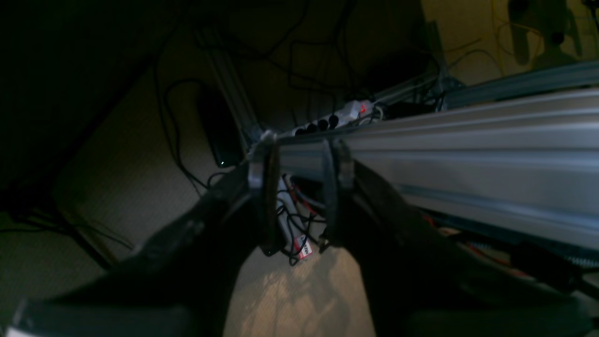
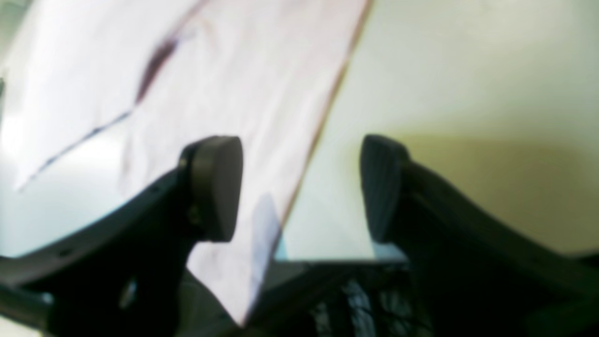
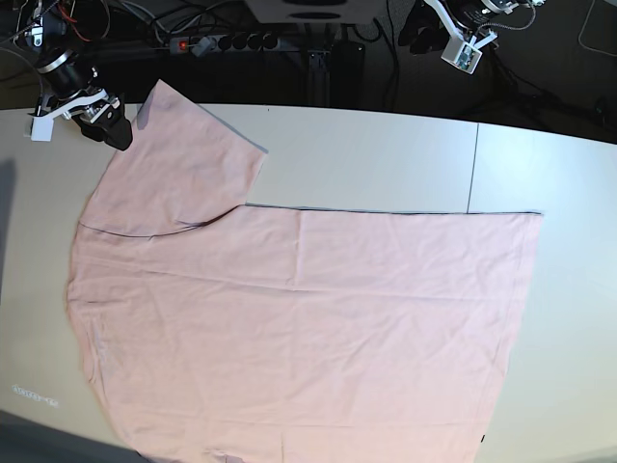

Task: Fold the T-shirt properly
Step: 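Grasp the shirt's sleeve corner with the right gripper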

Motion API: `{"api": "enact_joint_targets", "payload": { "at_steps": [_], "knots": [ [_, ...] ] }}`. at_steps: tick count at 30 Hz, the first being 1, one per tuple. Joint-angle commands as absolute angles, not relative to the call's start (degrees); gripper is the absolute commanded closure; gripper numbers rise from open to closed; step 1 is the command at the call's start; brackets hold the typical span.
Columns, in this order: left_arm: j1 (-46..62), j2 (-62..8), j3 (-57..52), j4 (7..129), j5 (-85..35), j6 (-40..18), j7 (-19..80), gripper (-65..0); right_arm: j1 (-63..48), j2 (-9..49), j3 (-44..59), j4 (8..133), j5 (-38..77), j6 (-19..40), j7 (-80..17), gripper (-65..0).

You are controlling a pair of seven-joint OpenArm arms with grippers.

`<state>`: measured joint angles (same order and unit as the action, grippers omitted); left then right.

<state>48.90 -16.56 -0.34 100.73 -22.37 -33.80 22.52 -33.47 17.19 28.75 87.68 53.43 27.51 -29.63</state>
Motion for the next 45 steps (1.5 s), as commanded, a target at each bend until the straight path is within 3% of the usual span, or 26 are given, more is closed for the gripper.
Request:
{"api": "enact_joint_targets", "payload": {
  "at_steps": [1,9,17,24,36,45],
  "knots": [
    [49.69,-17.19,-0.45,101.65,-23.64,-34.76,21.71,-19.7,-33.28,17.76,27.55,86.59,52.36,30.89,-31.75,-40.5],
    [49.67,-17.34,-3.84,102.06,-29.54,-34.79,23.99,-19.9,-28.86,15.79,22.76,75.88,54.52,30.94,-32.53,-40.5],
    [49.69,-17.39,-12.21,107.39,-37.95,-34.85,30.24,-20.0,-29.26,12.47,19.90,75.53,54.70,31.35,-34.63,-40.4],
    [49.65,-21.43,-13.50,110.24,-40.80,-34.98,31.18,-20.0,-29.26,9.50,16.32,75.53,54.24,31.33,-36.47,-40.3],
    [45.50,-23.09,-22.33,111.90,-55.61,-35.22,39.86,-20.0,-29.23,9.34,16.32,75.64,54.22,31.35,-36.49,-40.0],
    [44.77,-24.80,-22.85,111.90,-55.75,-35.24,40.12,-20.0,-29.08,9.32,16.34,76.34,50.74,31.33,-36.45,-10.7]
  ]
}}
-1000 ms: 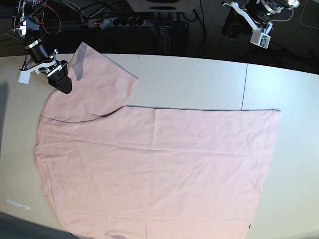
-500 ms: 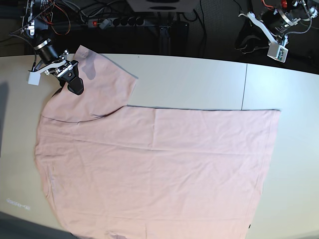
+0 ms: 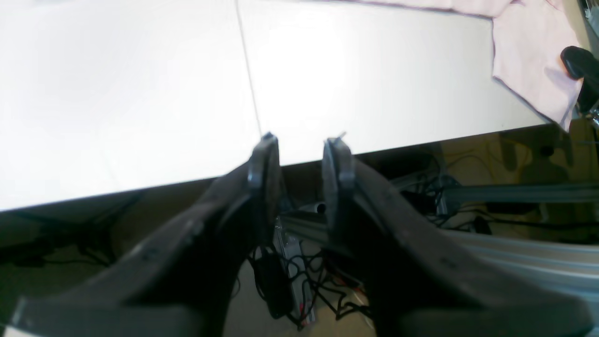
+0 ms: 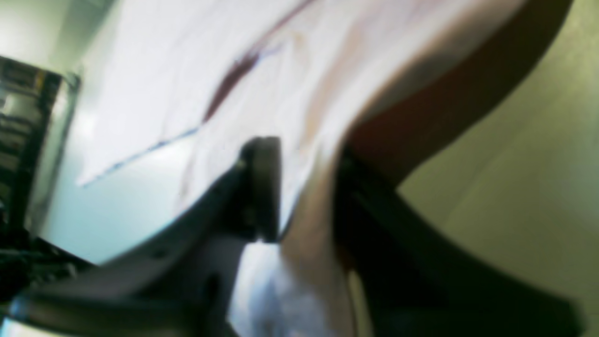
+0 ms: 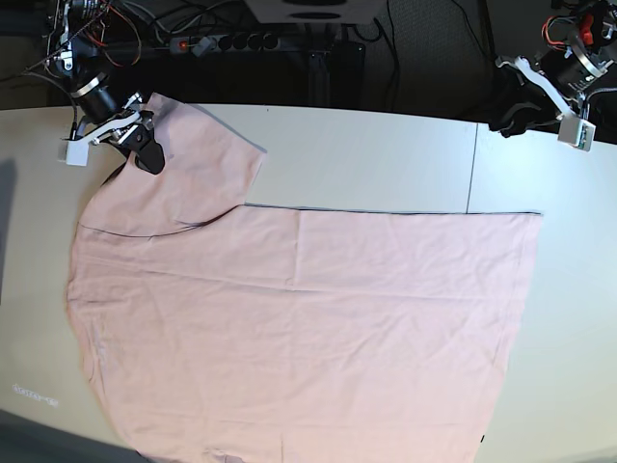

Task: Fold the T-shirt properly
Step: 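Grasp the shirt's sleeve corner with the right gripper, then lower the left gripper and grasp the shirt's hem corner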

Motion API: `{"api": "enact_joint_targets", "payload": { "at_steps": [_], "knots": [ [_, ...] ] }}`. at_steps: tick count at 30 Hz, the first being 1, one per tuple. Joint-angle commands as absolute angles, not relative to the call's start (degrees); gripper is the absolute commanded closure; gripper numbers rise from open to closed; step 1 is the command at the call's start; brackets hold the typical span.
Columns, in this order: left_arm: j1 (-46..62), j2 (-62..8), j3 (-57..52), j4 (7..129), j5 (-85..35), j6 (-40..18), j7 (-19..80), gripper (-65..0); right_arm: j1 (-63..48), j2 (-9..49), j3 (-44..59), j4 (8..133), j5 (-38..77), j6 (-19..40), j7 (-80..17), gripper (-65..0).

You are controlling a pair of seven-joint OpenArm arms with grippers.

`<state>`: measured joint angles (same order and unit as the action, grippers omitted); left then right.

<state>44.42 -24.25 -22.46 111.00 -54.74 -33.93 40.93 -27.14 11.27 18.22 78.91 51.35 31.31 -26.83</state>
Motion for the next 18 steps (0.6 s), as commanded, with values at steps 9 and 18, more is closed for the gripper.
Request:
{"api": "enact_joint_targets", "payload": {
  "at_steps": [9,18],
  "knots": [
    [44.75,-24.82,-22.85,111.90,-56.75,-35.24,40.14,-20.0,-29.43,9.34,16.38,80.36,48.66,31.33,-36.51,0.0],
    [44.75,-24.84,-22.85,111.92,-56.80,-35.24,40.53,-20.0,-33.85,9.34,16.38,90.43,43.59,31.31,-36.49,0.0]
  ]
}}
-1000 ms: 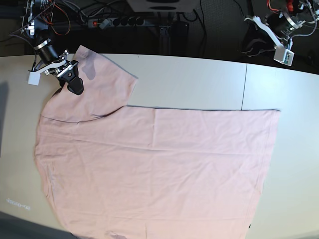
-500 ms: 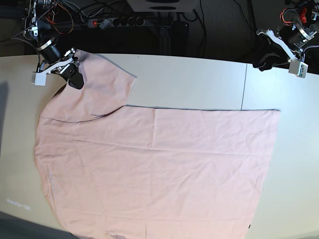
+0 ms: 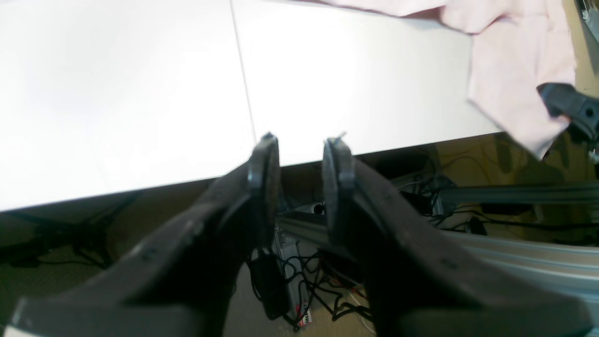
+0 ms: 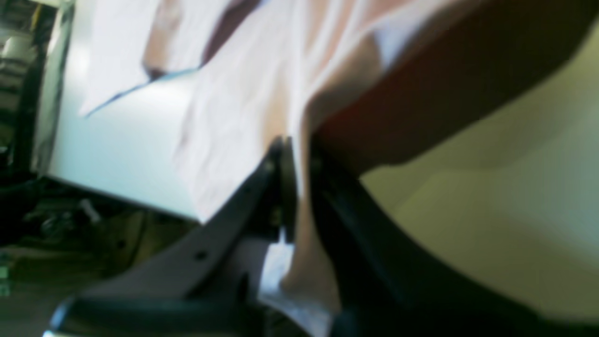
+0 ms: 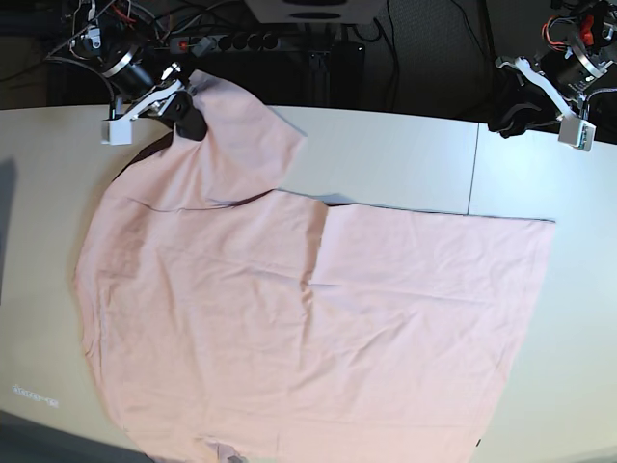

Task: Fold the T-shirt properly
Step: 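Lower the left gripper and grasp the shirt's hem corner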

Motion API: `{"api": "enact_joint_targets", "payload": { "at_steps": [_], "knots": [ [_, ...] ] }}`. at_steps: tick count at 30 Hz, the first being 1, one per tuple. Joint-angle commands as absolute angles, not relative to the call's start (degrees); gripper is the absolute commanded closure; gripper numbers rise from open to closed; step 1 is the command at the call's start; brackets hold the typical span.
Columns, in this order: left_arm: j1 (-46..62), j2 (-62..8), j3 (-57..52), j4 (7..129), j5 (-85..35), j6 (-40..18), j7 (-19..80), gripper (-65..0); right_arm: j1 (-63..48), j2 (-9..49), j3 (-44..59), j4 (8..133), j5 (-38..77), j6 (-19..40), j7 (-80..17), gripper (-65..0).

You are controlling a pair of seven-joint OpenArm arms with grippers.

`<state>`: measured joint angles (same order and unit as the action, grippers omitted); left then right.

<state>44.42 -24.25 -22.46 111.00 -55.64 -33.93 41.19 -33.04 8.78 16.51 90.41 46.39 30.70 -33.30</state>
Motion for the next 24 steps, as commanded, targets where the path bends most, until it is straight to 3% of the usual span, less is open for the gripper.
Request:
{"api": "enact_joint_targets", "payload": {
  "at_steps": [1,11,24],
  "knots": [
    [44.75,-24.84,-22.85,111.92,-56.84,-35.24,40.56,-20.0,-34.04,9.34,16.38,91.33,42.94,31.31,-36.49,0.0],
    [43.86,-24.95,-22.96,113.43,-58.98,-36.93,40.51,-20.0,-33.85,10.20,21.98,94.91,41.54,31.33,-36.53,0.0],
    [35.16,-31.20,-24.12,113.82,-51.48,-37.32,30.72,-20.1,-33.82,19.68,28.56,96.64,41.39,31.31,-36.49,0.0]
  ]
}}
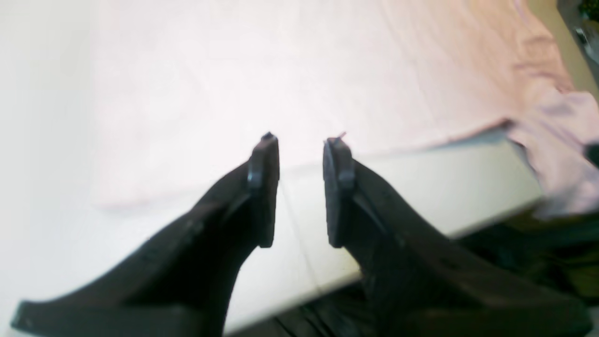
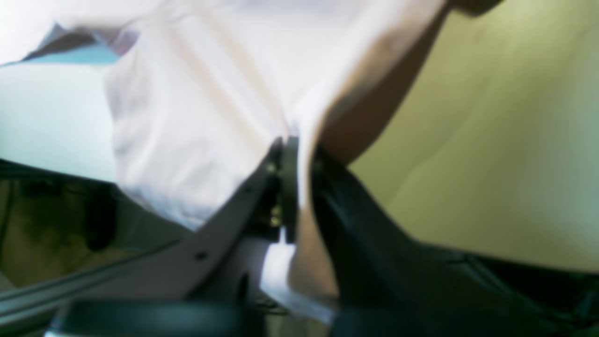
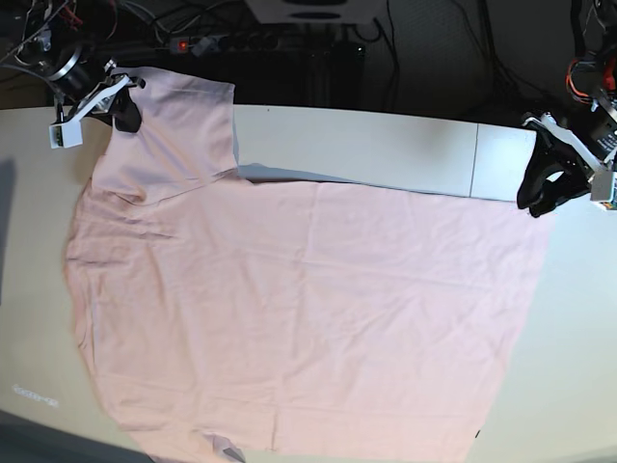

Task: Fold the T-shirt properly
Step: 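Lower the left gripper and grasp the shirt's hem corner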

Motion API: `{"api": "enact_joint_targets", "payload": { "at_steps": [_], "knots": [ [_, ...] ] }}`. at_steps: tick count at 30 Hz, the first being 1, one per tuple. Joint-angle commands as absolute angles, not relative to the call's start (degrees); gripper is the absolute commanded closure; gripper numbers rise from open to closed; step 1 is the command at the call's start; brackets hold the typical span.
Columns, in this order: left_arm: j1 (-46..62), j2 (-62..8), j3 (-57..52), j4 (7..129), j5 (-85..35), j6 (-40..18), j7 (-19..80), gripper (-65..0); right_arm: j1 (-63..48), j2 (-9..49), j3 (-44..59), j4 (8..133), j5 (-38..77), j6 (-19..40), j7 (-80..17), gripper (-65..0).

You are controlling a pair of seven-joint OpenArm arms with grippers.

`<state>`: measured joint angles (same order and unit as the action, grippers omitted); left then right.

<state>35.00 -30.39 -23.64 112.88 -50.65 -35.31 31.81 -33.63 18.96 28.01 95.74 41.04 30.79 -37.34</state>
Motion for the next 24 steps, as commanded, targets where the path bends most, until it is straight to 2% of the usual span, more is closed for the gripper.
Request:
{"api": "enact_joint_targets", "payload": {
  "at_steps": [1,4,6,8,16,21,24],
  "knots": [
    [34.74,-31.44,-24.12,113.78,-49.87,-37.23,30.63,-20.1,-33.85,20.05,28.56,96.64,41.30,31.31,-36.51,0.0],
    [33.91,-31.62,-23.81,112.64,-49.04,-32.60,33.61,-20.9,-33.82,20.56,28.56,96.64,40.71,31.31,-36.49,0.0],
    [32.84,-31.62,-23.00,110.63,-48.69,-29.74,35.81,-27.5,-33.80,21.21,28.56,96.64,40.66,31.31,-36.49,0.0],
    [30.81,-31.66,-22.28,106.83,-48.03,-29.80,35.99,-31.7,-33.65,22.35,28.56,96.64,39.70,31.31,-36.47,0.0],
    [21.10,-34.46,-21.54,89.14,-49.80,-29.82,36.05,-31.8,-33.67,28.67,29.30,96.53,37.69,31.29,-36.27,0.0],
    [19.81,-35.44,-19.66,85.49,-50.92,-29.82,36.47,-31.7,-33.67,30.72,29.30,96.53,37.69,31.27,-36.25,0.0],
    [18.72,-35.42,-17.23,83.31,-53.76,-29.82,41.65,-31.8,-33.67,30.76,29.30,96.53,37.74,31.27,-36.25,0.0]
  ]
}}
